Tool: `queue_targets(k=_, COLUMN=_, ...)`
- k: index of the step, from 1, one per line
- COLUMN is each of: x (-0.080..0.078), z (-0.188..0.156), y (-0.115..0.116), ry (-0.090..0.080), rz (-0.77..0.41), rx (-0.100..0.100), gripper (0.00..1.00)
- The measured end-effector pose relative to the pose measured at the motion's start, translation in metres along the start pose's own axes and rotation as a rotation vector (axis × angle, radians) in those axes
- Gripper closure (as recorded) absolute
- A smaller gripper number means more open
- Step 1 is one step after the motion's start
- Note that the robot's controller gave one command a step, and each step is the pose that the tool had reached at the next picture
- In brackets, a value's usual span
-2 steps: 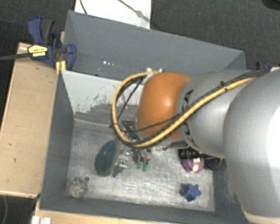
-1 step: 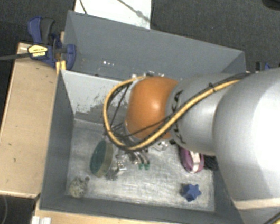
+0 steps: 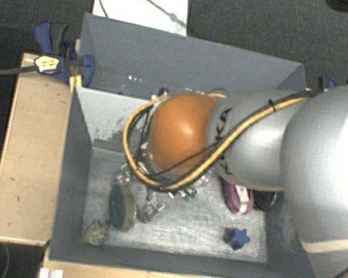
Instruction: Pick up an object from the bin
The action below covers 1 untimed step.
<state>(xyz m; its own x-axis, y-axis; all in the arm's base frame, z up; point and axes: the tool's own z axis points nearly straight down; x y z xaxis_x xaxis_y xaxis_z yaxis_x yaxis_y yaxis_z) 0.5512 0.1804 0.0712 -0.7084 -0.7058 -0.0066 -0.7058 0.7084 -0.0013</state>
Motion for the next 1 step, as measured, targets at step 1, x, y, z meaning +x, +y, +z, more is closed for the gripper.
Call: queue_targets(k=1, x=-0.0013, z=-0.0021, y=-0.001, ry=-0.004, rz=0.001, rx=0.002, gripper=1.0)
